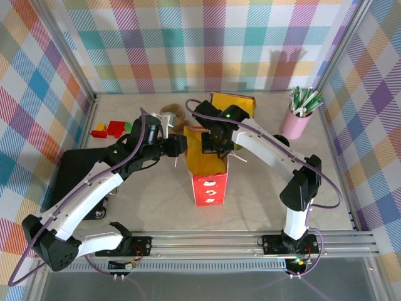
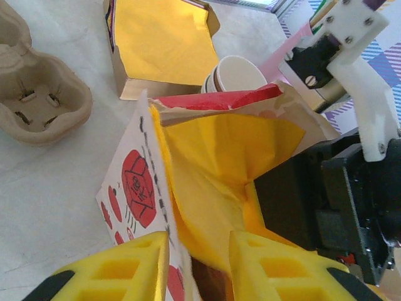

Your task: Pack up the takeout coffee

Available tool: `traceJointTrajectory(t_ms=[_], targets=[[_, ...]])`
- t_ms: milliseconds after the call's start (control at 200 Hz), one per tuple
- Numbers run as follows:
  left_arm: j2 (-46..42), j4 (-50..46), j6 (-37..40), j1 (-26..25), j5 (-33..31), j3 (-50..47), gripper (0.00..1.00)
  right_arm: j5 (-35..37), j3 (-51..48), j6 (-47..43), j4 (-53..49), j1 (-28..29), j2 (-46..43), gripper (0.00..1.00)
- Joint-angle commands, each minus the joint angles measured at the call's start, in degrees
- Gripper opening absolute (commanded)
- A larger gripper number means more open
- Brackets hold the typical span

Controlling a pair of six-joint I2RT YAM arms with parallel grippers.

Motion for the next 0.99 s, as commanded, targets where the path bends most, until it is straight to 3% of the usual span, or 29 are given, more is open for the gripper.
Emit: traceJointTrajectory(t_ms=[0,210,520,780,990], targets=[[0.12,0.4,0.69,-0.68,-0.54,-0.76,0.29,3.59,0.33,-0.42,-4.19,0.55,1.53,0.0],[0.4,0.36,0.79,-0.64,-0.46,-0.95,0.28,5.16,-0.78,-0.12,-3.47,1.34,2.27,0.02],[0.5,0.79,1.19,-0.95,0.71,-0.86,0.34,4.77,0.03,-0.16,-2.52,2.22,3.02,0.26],[1.3,1.1,1.73,-1.76,1.36,-0.77,0.37,2.13,3.24,-1.07,0.14,2.31,-1.41,0.35],[1.99,0.71,1.52,-1.91,-0.18,-0.6,0.34,0.18,3.24,-1.98,5.47,2.22,-7.24,0.35]])
